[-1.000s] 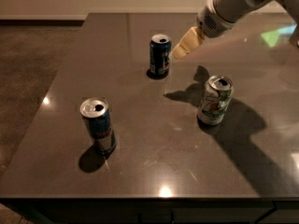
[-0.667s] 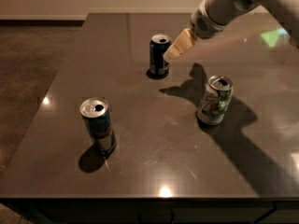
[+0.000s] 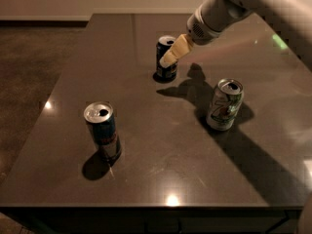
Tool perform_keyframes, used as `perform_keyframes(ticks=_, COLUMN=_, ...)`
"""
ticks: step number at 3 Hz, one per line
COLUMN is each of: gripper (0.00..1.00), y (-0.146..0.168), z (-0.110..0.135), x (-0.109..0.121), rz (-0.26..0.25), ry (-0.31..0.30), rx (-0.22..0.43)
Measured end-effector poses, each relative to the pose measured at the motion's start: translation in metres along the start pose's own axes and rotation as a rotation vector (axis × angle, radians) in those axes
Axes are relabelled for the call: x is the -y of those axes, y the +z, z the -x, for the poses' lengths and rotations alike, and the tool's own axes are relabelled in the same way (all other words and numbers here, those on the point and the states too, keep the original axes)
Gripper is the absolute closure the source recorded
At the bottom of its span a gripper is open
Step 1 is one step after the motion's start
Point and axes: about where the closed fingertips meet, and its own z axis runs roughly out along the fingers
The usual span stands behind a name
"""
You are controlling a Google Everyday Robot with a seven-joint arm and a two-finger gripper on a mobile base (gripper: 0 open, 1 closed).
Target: Move pepsi can near 7up can
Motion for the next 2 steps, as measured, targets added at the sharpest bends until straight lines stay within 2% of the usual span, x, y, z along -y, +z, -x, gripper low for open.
perform_keyframes(ticks=1, gripper=0.0, y=0.0068, z=0.0074, x=-0.0048, rz=0.017, ry=-0.007, rx=0.018)
perform_keyframes(ticks=2, gripper=0.18, y=0.0108, z=0.0142, x=-0.0082, rz=0.029, ry=-0.016, rx=0.031)
